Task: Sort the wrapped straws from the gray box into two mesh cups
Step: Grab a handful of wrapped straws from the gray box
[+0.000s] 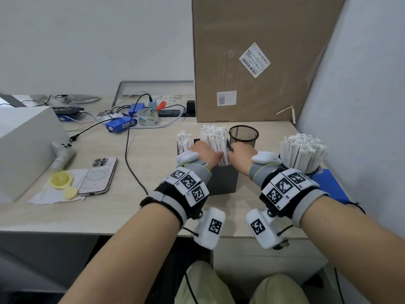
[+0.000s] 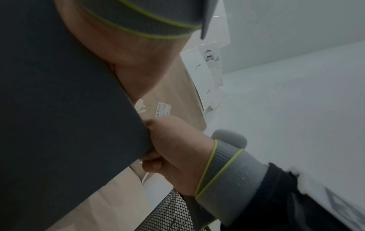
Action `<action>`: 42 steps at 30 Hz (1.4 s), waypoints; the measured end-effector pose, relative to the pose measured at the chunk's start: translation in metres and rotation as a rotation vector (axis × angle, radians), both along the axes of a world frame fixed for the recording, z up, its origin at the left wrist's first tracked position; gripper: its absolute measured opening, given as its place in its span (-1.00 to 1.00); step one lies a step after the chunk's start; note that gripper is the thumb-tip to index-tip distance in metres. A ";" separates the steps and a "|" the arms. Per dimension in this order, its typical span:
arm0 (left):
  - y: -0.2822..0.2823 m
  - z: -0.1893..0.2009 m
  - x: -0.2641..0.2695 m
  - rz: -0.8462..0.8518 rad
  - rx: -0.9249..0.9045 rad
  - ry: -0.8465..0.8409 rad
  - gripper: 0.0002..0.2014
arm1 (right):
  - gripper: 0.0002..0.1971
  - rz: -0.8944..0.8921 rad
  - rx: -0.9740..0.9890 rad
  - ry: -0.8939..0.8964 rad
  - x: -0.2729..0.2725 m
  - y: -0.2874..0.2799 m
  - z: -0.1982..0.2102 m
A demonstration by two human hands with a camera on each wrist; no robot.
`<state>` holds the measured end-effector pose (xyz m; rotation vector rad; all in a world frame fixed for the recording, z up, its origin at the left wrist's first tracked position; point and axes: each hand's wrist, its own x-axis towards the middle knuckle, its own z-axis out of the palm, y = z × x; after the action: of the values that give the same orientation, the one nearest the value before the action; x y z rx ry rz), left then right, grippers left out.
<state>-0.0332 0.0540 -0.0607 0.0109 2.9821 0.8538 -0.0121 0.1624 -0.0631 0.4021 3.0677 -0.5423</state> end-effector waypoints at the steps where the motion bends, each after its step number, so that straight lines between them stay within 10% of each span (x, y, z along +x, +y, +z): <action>1: 0.000 -0.001 -0.001 -0.012 -0.013 0.001 -0.56 | -0.64 0.002 -0.012 0.003 0.001 0.000 0.000; 10: -0.002 0.003 0.000 -0.034 0.185 -0.036 -0.87 | -0.68 -0.009 -0.084 0.036 0.001 0.001 -0.003; 36: -0.019 0.042 0.014 -0.026 1.010 0.266 -0.81 | -0.76 0.037 -0.116 0.143 0.011 0.001 0.012; 42: -0.017 0.077 0.023 -0.243 1.060 0.356 -0.82 | -0.63 0.259 -0.636 0.448 0.036 0.002 0.058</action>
<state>-0.0102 0.0366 0.0165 0.5757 2.2852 2.4127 0.0237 0.1649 -0.0048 -0.1511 2.9924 -1.7010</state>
